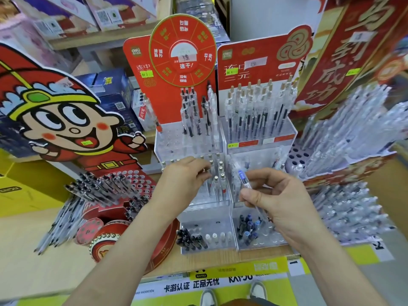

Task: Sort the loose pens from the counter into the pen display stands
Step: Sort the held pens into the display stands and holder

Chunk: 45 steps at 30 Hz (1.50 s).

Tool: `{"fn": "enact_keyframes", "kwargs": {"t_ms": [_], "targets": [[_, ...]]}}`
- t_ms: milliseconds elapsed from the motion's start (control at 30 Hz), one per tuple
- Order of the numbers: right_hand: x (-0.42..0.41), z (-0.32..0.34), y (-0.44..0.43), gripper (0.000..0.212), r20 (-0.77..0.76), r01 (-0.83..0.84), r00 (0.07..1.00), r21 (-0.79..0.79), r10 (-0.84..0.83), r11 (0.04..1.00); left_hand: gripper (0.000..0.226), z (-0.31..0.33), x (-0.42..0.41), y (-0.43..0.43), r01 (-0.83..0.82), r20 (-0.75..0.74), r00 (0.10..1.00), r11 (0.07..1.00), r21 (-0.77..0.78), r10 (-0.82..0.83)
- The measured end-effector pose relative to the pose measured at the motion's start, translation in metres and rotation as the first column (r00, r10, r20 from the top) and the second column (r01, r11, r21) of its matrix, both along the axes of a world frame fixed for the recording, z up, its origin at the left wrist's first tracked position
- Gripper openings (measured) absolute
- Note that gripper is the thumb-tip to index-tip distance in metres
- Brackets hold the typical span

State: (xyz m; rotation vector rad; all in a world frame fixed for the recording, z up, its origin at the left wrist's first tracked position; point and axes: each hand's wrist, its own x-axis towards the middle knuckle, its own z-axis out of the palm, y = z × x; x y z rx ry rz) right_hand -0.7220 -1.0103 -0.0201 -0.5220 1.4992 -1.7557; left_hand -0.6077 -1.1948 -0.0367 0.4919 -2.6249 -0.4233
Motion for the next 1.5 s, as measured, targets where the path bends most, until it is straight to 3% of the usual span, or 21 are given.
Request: {"fn": "enact_keyframes", "kwargs": {"t_ms": [200, 400, 500, 600, 667, 1000, 1167, 1300, 1400, 1500], "targets": [[0.000, 0.001, 0.000, 0.025, -0.117, 0.033, 0.993, 0.054, -0.027, 0.998, 0.018, 0.013, 0.001, -0.001, -0.043, 0.072, 0.997, 0.997, 0.064, 0.039], [-0.001, -0.001, 0.005, 0.007, -0.121, -0.026, 0.992, 0.158, 0.045, 0.987, 0.035, 0.024, 0.003, 0.002, -0.030, 0.233, 0.972, 0.998, 0.050, 0.018], [-0.002, -0.005, 0.008, 0.013, -0.061, -0.113, 0.990, 0.168, 0.125, 0.979, 0.034, 0.040, 0.007, 0.008, -0.067, 0.136, 0.989, 0.997, 0.038, 0.061], [-0.003, -0.006, 0.011, 0.023, 0.018, -0.140, 0.990, 0.126, 0.139, 0.982, 0.026, 0.065, 0.001, 0.029, -0.028, -0.061, 0.997, 0.932, 0.361, 0.054], [-0.004, -0.006, 0.014, 0.025, 0.029, -0.168, 0.986, 0.110, 0.165, 0.980, 0.027, 0.077, -0.010, 0.044, 0.041, -0.023, 0.999, 0.831, 0.555, -0.035], [-0.021, -0.008, 0.028, 0.018, -0.008, -0.135, 0.991, 0.015, 0.135, 0.991, 0.017, 0.075, -0.037, 0.056, 0.080, -0.024, 0.994, 0.581, 0.810, -0.103], [-0.044, -0.013, 0.035, 0.015, -0.190, 0.070, 0.980, 0.026, -0.064, 0.997, 0.014, 0.093, -0.047, 0.053, 0.025, -0.244, 0.957, 0.791, 0.612, 0.158], [-0.068, -0.018, 0.044, 0.030, -0.306, 0.184, 0.938, 0.043, -0.162, 0.982, 0.009, 0.082, -0.064, 0.050, -0.088, -0.204, 0.962, 0.910, 0.405, 0.183], [-0.077, -0.020, 0.046, 0.031, -0.522, 0.204, 0.841, 0.069, -0.139, 0.977, 0.009, 0.057, -0.074, 0.054, -0.084, -0.150, 0.981, 0.960, 0.268, 0.127], [-0.080, -0.024, 0.047, 0.028, -0.724, 0.199, 0.685, 0.076, -0.083, 0.977, 0.013, 0.037, -0.079, 0.053, -0.061, -0.109, 0.991, 0.991, 0.117, 0.074]]}}
